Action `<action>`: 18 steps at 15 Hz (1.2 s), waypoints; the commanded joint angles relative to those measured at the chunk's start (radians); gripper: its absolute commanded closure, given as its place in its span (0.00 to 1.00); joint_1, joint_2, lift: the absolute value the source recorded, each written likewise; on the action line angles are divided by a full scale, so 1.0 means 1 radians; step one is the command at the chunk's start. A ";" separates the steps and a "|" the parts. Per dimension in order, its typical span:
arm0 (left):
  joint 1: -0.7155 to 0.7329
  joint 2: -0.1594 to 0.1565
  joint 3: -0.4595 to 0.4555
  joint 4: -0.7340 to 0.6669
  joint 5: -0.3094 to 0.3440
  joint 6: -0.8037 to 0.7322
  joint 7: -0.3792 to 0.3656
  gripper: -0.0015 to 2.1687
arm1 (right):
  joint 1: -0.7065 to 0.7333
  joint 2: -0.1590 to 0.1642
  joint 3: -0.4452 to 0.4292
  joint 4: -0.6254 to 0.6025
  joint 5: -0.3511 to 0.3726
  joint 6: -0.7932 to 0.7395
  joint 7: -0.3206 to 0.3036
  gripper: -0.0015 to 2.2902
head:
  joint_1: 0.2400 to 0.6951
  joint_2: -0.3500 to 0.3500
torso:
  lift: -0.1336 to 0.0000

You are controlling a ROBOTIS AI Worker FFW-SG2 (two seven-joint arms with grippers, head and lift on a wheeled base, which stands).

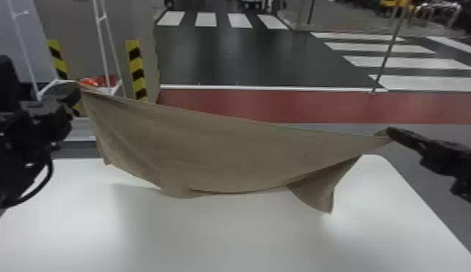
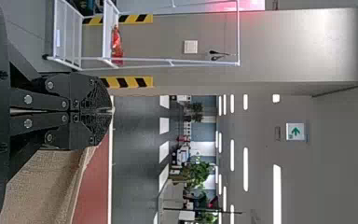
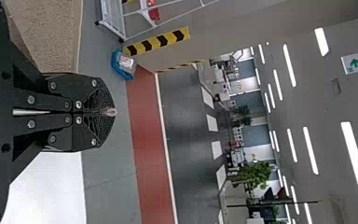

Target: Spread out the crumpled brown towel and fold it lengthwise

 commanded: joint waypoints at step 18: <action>0.030 -0.015 -0.081 0.037 -0.117 0.051 -0.020 0.62 | -0.019 -0.110 0.041 0.264 -0.069 -0.250 0.157 0.75 | 0.42 0.33 | 0.04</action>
